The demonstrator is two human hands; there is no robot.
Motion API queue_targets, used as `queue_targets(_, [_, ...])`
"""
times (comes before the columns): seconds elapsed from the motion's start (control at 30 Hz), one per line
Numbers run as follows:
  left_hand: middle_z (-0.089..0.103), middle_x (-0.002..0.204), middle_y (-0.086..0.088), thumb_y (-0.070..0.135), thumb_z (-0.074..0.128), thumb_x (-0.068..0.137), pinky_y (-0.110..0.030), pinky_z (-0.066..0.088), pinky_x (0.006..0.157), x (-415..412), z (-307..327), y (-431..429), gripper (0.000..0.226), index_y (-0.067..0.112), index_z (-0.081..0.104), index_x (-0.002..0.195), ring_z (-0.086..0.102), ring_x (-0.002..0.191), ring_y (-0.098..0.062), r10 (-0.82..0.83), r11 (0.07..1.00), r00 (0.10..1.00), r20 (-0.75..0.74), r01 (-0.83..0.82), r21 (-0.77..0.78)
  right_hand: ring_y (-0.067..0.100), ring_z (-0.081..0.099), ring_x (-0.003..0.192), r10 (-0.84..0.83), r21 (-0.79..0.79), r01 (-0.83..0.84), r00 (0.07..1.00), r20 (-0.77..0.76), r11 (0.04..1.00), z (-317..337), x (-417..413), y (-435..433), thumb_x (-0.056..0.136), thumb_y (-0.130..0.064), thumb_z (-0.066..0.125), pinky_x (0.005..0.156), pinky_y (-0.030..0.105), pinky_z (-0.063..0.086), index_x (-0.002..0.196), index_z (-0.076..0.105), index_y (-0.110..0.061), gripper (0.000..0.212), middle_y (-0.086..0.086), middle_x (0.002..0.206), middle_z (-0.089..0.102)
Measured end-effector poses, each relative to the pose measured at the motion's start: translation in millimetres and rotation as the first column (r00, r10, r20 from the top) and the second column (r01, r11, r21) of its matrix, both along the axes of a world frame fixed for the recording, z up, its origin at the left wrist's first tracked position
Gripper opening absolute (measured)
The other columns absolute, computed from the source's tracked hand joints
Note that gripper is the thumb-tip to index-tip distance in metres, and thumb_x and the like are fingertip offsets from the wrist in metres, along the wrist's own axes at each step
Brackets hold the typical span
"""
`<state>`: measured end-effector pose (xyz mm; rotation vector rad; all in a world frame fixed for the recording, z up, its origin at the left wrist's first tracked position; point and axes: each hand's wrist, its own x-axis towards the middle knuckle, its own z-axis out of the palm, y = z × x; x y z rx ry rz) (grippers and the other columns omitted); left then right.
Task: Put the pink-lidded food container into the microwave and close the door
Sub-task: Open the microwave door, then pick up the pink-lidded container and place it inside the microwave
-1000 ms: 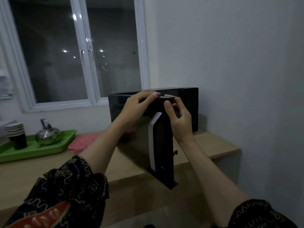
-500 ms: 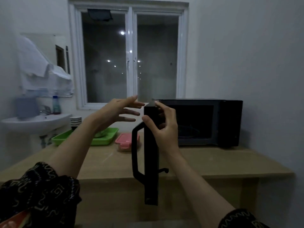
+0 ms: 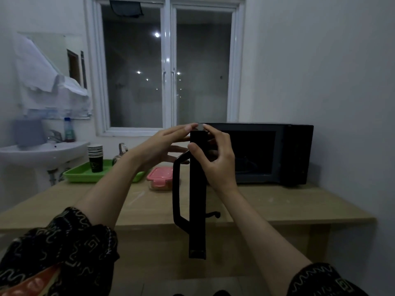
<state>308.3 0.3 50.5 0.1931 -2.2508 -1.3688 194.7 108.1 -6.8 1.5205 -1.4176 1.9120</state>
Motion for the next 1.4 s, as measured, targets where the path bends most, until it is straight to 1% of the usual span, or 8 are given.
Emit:
queue_targets(0.13, [0.053, 0.134, 0.004, 0.054, 0.045, 0.09, -0.039, 0.054, 0.09, -1, -6, 4, 0.042, 0.043, 0.051, 0.13, 0.057, 0.118, -0.02, 0.007, 1.0, 0.999, -0.033, -0.006, 0.03, 0.008, 0.055, 0.105, -0.101, -0.025, 0.101, 0.995, -0.012, 0.995, 4, 7, 1, 0.078, -0.055, 0.055, 0.086, 0.015, 0.047, 0.122, 0.055, -0.02, 0.055, -0.002, 0.116, 0.054])
queue_targets(0.3, [0.061, 0.123, 0.008, 0.055, 0.041, 0.091, -0.034, 0.05, 0.09, 1, -15, 5, 0.046, 0.033, 0.054, 0.13, 0.06, 0.111, -0.013, 0.128, 0.99, 0.984, -0.126, -0.118, 0.08, 0.015, 0.058, 0.103, -0.314, -0.18, 0.288, 0.938, -0.144, 0.941, 41, 38, 6, 0.089, -0.045, 0.043, 0.089, 0.034, 0.048, 0.111, 0.065, -0.014, 0.044, 0.003, 0.108, 0.066])
queue_targets(0.47, [0.068, 0.101, 0.001, 0.045, 0.041, 0.095, -0.027, 0.052, 0.076, 39, -11, -13, 0.036, 0.021, 0.063, 0.111, 0.066, 0.089, -0.01, 0.35, 0.926, 0.885, -0.306, -0.277, 0.257, 0.02, 0.059, 0.1, -0.251, -0.211, 0.195, 0.927, -0.279, 0.958, 72, 90, -22, 0.093, -0.033, 0.048, 0.082, 0.036, 0.051, 0.111, 0.063, -0.009, 0.034, 0.009, 0.106, 0.065])
queue_targets(0.7, [0.069, 0.103, -0.006, 0.04, 0.037, 0.098, -0.027, 0.052, 0.077, 129, -24, -57, 0.035, 0.02, 0.064, 0.105, 0.066, 0.092, -0.015, 0.601, 0.798, 0.723, -0.341, -0.515, 0.314, 0.02, 0.057, 0.107, -0.034, 0.014, 0.037, 0.979, -0.199, 0.999, 40, 138, -101, 0.095, -0.032, 0.047, 0.082, 0.032, 0.046, 0.114, 0.062, -0.012, 0.032, 0.006, 0.112, 0.064])
queue_targets(0.9, [0.067, 0.098, -0.004, 0.036, 0.04, 0.098, -0.026, 0.05, 0.076, 174, -63, -108, 0.034, 0.014, 0.062, 0.111, 0.062, 0.088, -0.015, 0.714, 0.7, 0.637, -0.29, -0.647, 0.302, 0.024, 0.056, 0.108, -0.02, 0.21, 0.045, 0.993, -0.12, 0.977, -8, 155, -178, 0.095, -0.034, 0.045, 0.082, 0.033, 0.043, 0.111, 0.063, -0.013, 0.032, 0.007, 0.112, 0.064])
queue_targets(1.03, [0.065, 0.097, -0.006, 0.03, 0.044, 0.097, -0.027, 0.046, 0.073, 163, -85, -151, 0.024, 0.016, 0.062, 0.105, 0.058, 0.083, -0.014, 0.74, 0.673, 0.619, -0.265, -0.668, 0.319, 0.026, 0.056, 0.104, -0.075, 0.288, 0.087, 0.996, -0.052, 0.954, -23, 139, -224, 0.095, -0.033, 0.046, 0.08, 0.034, 0.042, 0.106, 0.064, -0.012, 0.03, 0.01, 0.108, 0.064])
queue_targets(1.17, [0.064, 0.096, -0.009, 0.024, 0.049, 0.096, -0.014, 0.044, 0.061, 125, -104, -204, 0.022, 0.009, 0.063, 0.103, 0.058, 0.078, -0.012, 0.737, 0.676, 0.633, -0.237, -0.684, 0.274, 0.026, 0.056, 0.106, -0.197, 0.374, 0.192, 0.98, -0.026, 0.907, -37, 97, -275, 0.094, -0.036, 0.044, 0.081, 0.036, 0.045, 0.106, 0.063, -0.013, 0.032, 0.009, 0.111, 0.063])
queue_targets(1.4, [0.063, 0.087, -0.008, 0.019, 0.057, 0.091, -0.02, 0.04, 0.063, 37, -125, -283, 0.019, 0.006, 0.066, 0.102, 0.058, 0.084, -0.016, 0.695, 0.717, 0.692, -0.193, -0.649, 0.254, 0.029, 0.055, 0.11, -0.401, 0.565, 0.311, 0.915, 0.038, 0.764, -59, 10, -340, 0.095, -0.038, 0.041, 0.087, 0.036, 0.043, 0.113, 0.061, -0.012, 0.038, 0.011, 0.119, 0.06])
